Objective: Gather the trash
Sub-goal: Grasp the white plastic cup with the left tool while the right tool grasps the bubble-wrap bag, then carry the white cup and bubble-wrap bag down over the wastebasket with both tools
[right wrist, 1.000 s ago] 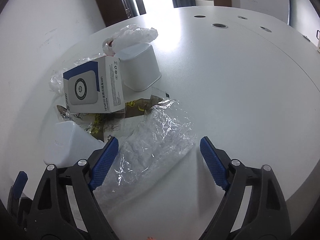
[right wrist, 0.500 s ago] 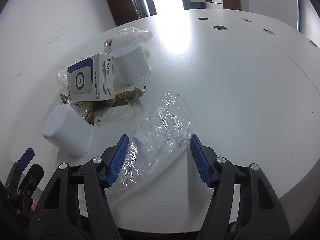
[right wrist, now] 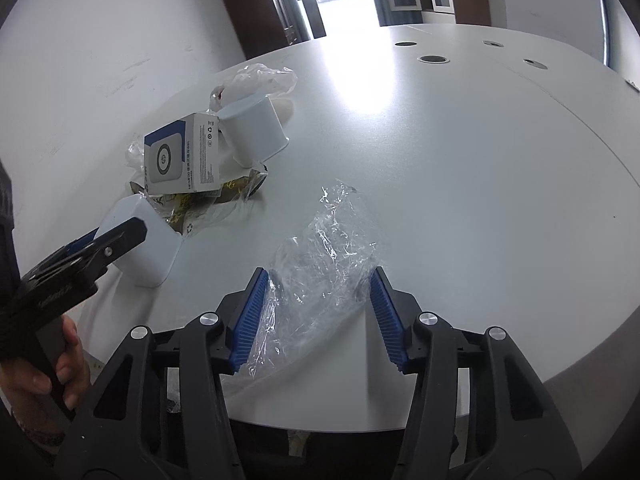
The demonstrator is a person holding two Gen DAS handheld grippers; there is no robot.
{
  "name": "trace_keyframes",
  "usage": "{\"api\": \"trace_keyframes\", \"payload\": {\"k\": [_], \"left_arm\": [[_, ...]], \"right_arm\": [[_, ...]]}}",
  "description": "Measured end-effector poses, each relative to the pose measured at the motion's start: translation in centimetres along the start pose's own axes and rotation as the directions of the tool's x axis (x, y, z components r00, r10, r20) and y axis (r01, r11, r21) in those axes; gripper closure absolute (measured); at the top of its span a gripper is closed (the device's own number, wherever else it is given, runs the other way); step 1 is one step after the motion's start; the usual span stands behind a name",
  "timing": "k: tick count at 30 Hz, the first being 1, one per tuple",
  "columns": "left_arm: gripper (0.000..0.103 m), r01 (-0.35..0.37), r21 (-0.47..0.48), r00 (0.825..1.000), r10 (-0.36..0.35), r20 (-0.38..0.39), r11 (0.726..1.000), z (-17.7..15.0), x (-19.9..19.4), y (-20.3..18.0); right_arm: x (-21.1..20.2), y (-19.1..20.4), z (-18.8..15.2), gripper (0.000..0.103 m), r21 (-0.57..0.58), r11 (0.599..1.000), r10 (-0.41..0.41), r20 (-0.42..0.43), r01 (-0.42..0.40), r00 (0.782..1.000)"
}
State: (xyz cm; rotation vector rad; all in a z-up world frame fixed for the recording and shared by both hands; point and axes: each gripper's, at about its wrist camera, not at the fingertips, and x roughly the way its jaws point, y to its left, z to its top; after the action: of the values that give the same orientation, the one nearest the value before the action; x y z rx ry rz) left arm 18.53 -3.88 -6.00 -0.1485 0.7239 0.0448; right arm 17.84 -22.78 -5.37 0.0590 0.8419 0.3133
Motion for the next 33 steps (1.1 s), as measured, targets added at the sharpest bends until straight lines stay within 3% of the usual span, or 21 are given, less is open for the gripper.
{"api": "trace_keyframes", "payload": {"k": [1,4,7,23,29,33], "left_arm": [[0.041,-0.012,-0.003,1.000,0.012,-0.007,1.000,0.0,0.3,0.0],[0.042,-0.018,-0.038,1.000,0.018,0.002,0.999,-0.1,0.2,0.4],[0.042,-0.022,-0.016,1.000,0.023,0.021,1.000,-0.7,-1.0,-0.2],[0.042,0.056,0.036,0.982,-0.062,0.181,0.998,-6.4,-14.2,1.0],[0.042,0.076,0.026,0.981,-0.080,0.179,0.997,-9.3,-16.5,3.3],[0.042,0.125,0.053,0.983,-0.131,0.130,0.991,-11.6,-17.0,4.3]], "right_arm": [[-0.3,0.0,-0.1,0.055,-0.006,1.000,0.003,0.005,-0.003,1.000],[-1.1,0.2,-0.4,0.056,-0.022,1.000,0.017,0.027,-0.016,0.999],[-1.7,0.7,-0.8,0.057,-0.039,0.999,0.034,0.046,-0.032,0.998],[-4.9,5.3,-5.0,0.057,-0.121,0.985,0.139,0.111,-0.125,0.984],[-5.9,7.9,-8.7,0.057,-0.211,0.969,0.150,0.102,-0.126,0.983],[-5.9,8.9,-11.3,0.057,-0.258,0.957,0.151,0.055,-0.132,0.987]]}}
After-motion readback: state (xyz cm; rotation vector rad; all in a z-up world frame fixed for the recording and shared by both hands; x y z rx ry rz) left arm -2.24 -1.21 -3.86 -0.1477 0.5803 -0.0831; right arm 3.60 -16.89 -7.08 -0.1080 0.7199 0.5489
